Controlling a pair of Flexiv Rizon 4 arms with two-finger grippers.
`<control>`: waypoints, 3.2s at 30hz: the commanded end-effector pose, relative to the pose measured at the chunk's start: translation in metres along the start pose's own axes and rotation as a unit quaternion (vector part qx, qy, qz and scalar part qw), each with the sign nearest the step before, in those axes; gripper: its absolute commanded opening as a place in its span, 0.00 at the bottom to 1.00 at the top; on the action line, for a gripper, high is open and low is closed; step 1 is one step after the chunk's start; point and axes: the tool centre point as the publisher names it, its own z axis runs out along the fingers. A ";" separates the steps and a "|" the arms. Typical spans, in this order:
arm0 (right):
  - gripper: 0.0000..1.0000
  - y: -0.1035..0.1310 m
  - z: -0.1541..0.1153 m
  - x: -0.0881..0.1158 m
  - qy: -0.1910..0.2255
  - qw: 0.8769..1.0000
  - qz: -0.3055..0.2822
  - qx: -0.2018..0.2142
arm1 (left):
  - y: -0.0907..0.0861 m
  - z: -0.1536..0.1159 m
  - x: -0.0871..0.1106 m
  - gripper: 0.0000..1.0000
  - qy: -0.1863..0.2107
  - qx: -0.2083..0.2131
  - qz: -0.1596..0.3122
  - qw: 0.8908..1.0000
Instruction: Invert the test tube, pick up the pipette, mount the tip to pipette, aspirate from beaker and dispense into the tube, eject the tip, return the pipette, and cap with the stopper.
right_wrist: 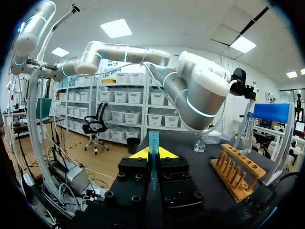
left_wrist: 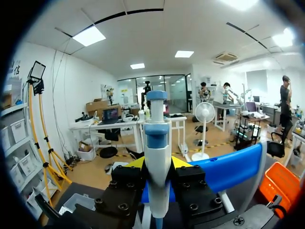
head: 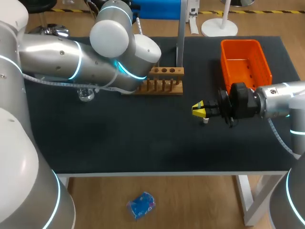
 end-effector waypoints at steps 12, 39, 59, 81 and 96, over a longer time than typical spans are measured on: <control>0.00 0.001 0.000 0.001 -0.001 1.000 0.000 0.001 | -0.012 -0.096 0.005 0.00 0.206 0.067 0.006 0.976; 0.00 0.001 0.000 0.001 -0.001 1.000 0.000 0.001 | -0.005 -0.245 0.077 0.00 0.561 0.081 0.052 0.822; 0.00 0.001 0.000 0.001 -0.001 1.000 0.000 0.001 | -0.008 -0.295 0.120 0.00 0.564 0.069 0.083 0.819; 0.00 0.001 0.000 0.001 -0.001 1.000 0.000 0.001 | 0.001 -0.303 0.129 0.00 0.547 0.083 0.071 0.830; 0.00 0.001 0.000 0.001 -0.001 1.000 0.000 0.001 | -0.007 -0.343 0.162 0.00 0.570 0.117 0.060 0.811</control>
